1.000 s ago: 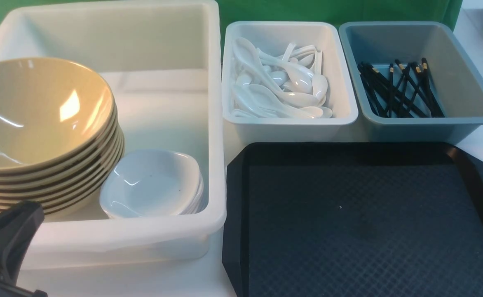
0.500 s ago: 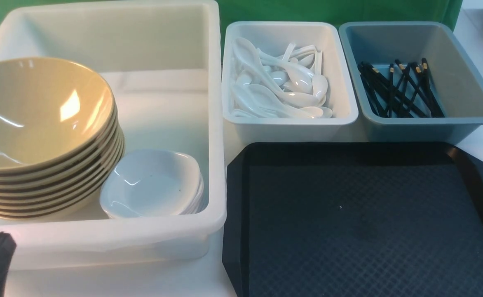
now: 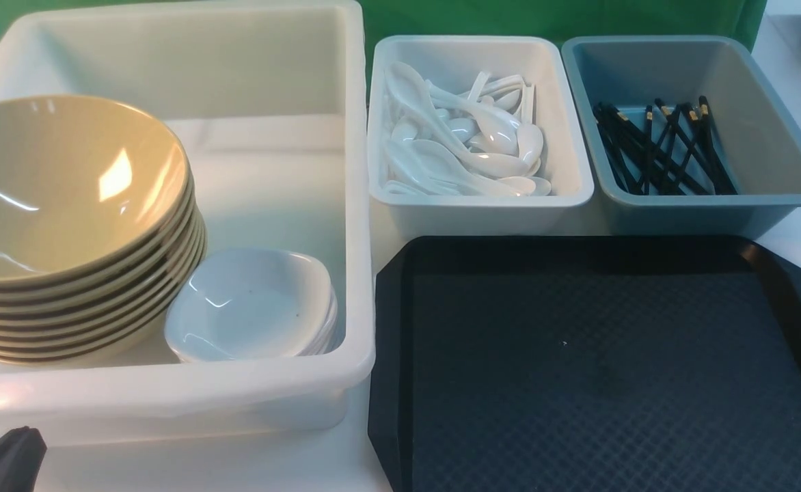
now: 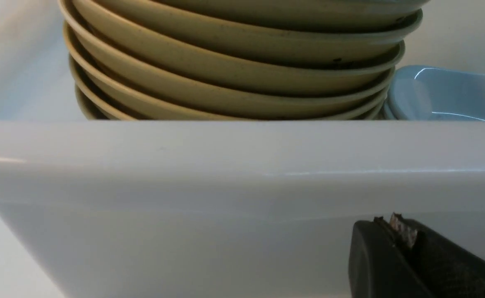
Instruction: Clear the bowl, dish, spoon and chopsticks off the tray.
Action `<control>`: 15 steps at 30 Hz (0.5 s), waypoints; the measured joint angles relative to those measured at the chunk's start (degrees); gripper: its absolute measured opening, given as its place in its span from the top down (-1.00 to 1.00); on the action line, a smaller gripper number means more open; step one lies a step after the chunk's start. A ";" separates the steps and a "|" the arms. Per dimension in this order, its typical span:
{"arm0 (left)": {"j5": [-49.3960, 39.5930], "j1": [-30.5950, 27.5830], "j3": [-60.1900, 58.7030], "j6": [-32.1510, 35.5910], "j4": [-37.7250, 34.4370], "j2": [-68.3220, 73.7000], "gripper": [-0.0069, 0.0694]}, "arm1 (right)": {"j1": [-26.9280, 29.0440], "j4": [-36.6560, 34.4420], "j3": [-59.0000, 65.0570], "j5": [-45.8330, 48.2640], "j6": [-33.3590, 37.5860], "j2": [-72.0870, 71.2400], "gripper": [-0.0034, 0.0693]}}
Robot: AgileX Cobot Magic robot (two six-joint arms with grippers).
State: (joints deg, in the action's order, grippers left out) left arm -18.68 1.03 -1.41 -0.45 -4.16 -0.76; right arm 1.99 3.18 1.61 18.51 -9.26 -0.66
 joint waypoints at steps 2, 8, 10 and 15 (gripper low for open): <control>-0.01 0.00 0.00 0.45 -0.06 0.00 0.85 | 0.00 0.00 0.00 0.00 0.00 0.00 0.74; -0.01 0.00 0.00 0.45 -0.06 0.00 0.85 | 0.00 0.00 0.00 0.00 0.00 0.00 0.72; -0.01 0.00 0.00 0.45 -0.13 0.00 0.85 | 0.00 0.00 0.00 0.05 0.00 0.00 0.72; -0.01 0.00 0.00 0.45 -0.20 0.00 0.85 | 0.00 0.00 0.00 0.05 0.00 0.00 0.69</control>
